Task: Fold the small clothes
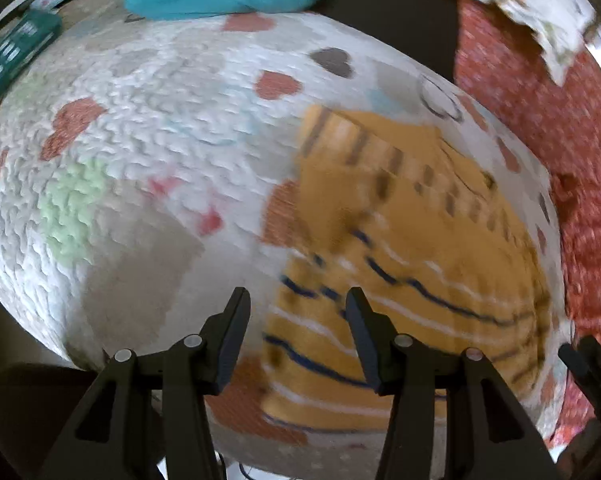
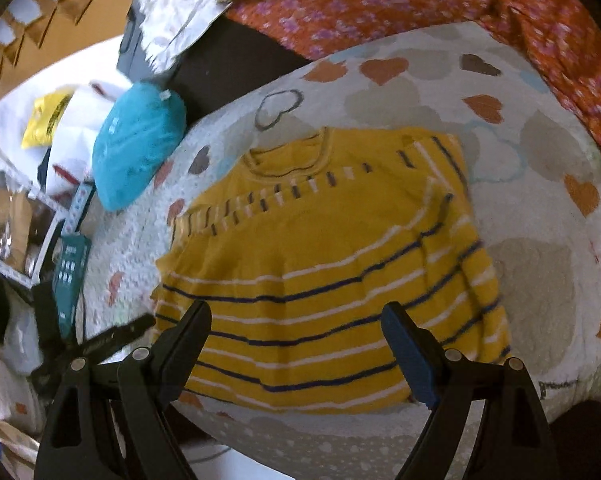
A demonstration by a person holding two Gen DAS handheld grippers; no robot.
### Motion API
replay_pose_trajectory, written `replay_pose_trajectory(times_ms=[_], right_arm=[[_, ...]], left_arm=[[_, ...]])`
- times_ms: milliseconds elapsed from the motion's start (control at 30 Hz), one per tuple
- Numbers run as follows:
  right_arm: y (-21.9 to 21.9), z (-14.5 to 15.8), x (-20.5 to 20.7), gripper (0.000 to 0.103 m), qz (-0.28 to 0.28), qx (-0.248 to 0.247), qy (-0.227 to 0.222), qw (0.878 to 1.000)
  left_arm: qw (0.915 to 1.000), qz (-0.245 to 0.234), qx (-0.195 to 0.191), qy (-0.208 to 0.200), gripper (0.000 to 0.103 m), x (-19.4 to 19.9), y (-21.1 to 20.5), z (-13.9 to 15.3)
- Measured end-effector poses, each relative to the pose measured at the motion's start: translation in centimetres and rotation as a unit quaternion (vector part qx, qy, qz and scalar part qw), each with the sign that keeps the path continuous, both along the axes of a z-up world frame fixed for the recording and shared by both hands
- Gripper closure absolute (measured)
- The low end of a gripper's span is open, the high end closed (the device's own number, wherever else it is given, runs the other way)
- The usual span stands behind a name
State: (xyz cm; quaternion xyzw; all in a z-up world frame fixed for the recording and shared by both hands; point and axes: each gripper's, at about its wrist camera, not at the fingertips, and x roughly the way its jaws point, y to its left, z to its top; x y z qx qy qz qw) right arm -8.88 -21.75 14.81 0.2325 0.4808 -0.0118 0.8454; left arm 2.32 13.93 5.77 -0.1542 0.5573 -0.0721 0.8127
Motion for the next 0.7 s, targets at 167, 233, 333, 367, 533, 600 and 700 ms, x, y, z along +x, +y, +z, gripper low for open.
replay_pose_trajectory(times_ms=[167, 233, 333, 367, 533, 600, 700], right_arm=[[4.1, 0.2, 3.8, 0.013, 0.071, 0.023, 0.007, 0.997], [6.4, -0.4, 5.9, 0.013, 0.11, 0.051, 0.019, 0.992], [10.3, -2.1, 9.2, 0.013, 0.156, 0.08, 0.05, 0.983], [11.4, -2.6, 10.2, 0.013, 0.163, 0.079, 0.058, 0.982], [16.8, -5.5, 16.3, 0.013, 0.196, 0.025, 0.109, 0.974], [18.8, -6.6, 18.6, 0.013, 0.2, -0.015, 0.132, 0.971], [21.3, -8.8, 21.1, 0.013, 0.214, -0.052, 0.173, 0.96]], left_arm=[[0.9979, 0.029, -0.056, 0.016, 0.054, -0.4, 3.2, -2.3], [0.9966, 0.032, -0.072, 0.024, 0.054, -0.9, 3.9, -3.2], [0.992, 0.039, -0.112, 0.042, 0.054, -1.6, 4.6, -4.3], [0.9902, 0.039, -0.126, 0.044, 0.054, -1.9, 4.6, -4.5], [0.9831, 0.013, -0.178, 0.04, 0.046, -2.6, 3.7, -4.4], [0.9807, 0.001, -0.19, 0.046, 0.044, -2.9, 3.0, -4.7], [0.9783, -0.008, -0.197, 0.063, 0.042, -3.2, 2.2, -5.4]])
